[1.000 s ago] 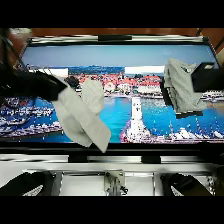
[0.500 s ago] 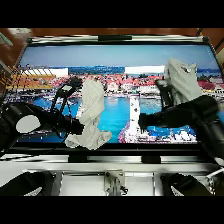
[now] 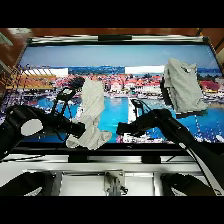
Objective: Fold the shirts.
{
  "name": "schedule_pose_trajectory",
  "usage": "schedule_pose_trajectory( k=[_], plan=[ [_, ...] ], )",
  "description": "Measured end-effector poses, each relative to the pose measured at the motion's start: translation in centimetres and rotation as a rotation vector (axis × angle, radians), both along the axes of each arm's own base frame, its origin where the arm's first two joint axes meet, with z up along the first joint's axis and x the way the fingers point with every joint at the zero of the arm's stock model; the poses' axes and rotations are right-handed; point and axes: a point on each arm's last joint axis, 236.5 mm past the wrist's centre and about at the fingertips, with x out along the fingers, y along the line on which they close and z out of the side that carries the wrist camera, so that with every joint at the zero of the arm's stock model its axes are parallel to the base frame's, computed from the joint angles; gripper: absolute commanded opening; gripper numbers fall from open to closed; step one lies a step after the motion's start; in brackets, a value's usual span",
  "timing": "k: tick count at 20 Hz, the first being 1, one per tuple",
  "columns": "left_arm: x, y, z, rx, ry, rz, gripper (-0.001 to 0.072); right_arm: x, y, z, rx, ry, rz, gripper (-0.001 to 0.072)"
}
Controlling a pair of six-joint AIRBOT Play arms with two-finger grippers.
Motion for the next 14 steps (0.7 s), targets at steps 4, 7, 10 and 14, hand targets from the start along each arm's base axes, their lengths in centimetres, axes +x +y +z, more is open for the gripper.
schedule_pose_trajectory(
  k=[4,7,10,14],
  plan=[
    [-0.2,3.8,0.3,0.042,0.032,0.079,0.0720,-1.4,1.1,-1.6,0.000,0.069,0.015,0.0676],
    [-0.7,8.3,0.9,0.054,0.019,0.194,0.0720,-1.6,1.7,-1.8,0.016,0.084,0.009,0.0676],
    [-2.6,11.0,-0.3,0.042,0.045,0.270,0.0720,-0.7,2.6,-1.6,0.052,0.060,-0.026,0.0676],
    [-5.4,10.9,-5.1,-0.003,0.150,0.308,0.0720,0.2,3.6,-1.9,0.091,0.065,-0.077,0.0676]
  ],
)
